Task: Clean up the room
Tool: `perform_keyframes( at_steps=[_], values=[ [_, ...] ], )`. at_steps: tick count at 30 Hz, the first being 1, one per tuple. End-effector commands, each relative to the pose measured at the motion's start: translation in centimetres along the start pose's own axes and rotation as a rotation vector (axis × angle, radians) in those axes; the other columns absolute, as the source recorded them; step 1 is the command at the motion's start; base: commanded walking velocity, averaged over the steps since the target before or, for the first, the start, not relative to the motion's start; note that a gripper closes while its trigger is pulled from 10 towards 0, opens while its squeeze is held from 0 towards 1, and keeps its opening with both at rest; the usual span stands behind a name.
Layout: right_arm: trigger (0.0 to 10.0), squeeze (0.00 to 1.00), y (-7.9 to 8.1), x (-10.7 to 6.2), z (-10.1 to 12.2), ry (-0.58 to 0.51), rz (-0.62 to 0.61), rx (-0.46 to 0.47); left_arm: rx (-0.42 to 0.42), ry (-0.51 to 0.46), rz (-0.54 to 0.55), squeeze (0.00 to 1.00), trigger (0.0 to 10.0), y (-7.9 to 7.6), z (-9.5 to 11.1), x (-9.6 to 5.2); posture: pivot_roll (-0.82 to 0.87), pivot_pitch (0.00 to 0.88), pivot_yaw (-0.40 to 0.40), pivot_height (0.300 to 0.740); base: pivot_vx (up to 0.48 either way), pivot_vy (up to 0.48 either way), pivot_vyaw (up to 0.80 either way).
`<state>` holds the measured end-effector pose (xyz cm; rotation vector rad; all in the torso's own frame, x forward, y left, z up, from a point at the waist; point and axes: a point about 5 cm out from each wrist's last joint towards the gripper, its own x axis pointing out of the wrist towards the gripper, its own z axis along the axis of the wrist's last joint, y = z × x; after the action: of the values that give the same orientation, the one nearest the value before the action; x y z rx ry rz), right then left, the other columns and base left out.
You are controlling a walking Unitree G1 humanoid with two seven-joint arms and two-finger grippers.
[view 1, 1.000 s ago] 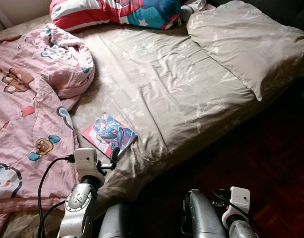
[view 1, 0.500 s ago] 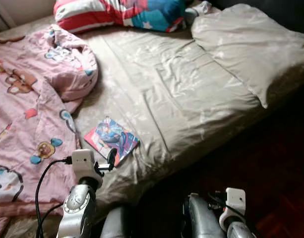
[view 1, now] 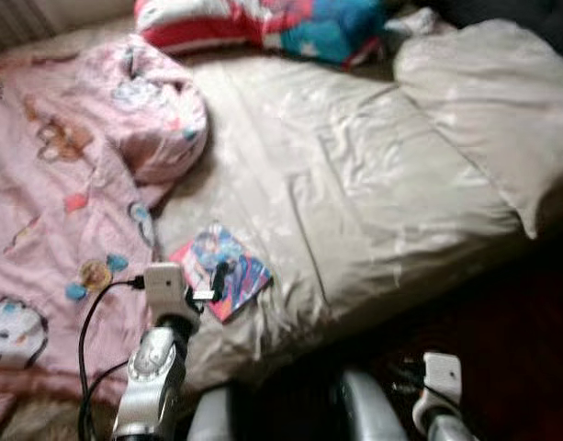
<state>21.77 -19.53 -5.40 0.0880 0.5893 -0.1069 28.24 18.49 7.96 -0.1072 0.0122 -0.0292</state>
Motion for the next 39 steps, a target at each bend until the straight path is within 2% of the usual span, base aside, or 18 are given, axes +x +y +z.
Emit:
perform_keyframes(
  at_steps=[1, 18, 22, 31, 39],
  values=[
    [10.0, 0.0, 0.67, -0.39, -1.18, 0.04, 0.015, 0.008, -0.015, 0.036, 0.042, 0.0, 10.0, 1.03, -1.05, -0.97, 0.06, 0.224, 0.044, 0.621, 0.0, 0.0, 0.0],
    [10.0, 0.0, 0.63, -0.43, -1.2, 0.036, 0.004, 0.026, -0.032, 0.052, 0.029, 0.0, 10.0, 0.79, -1.25, -1.0, 0.06, 0.236, 0.044, 0.621, 0.0, 0.0, 0.0],
    [10.0, 0.0, 0.65, -0.43, -1.33, 0.049, 0.003, 0.034, -0.037, 0.054, 0.026, 0.0, 10.0, 0.75, -1.25, -0.95, 0.06, 0.237, 0.044, 0.621, 0.0, 0.0, -0.6],
    [10.0, 0.0, 1.0, -0.33, -0.89, 0.014, 0.01, 0.031, -0.034, 0.056, 0.018, 0.0, 10.0, 0.67, -1.24, -0.91, 0.07, 0.237, 0.045, 0.621, 0.0, 0.349, -0.2],
    [10.0, 0.0, 1.3, -0.15, -0.8, 0.029, 0.015, 0.046, -0.03, 0.057, 0.017, 0.0, 10.0, 0.73, -1.21, -0.92, 0.07, 0.24, 0.048, 0.621, 0.0, 0.287, -0.08]
  ],
)
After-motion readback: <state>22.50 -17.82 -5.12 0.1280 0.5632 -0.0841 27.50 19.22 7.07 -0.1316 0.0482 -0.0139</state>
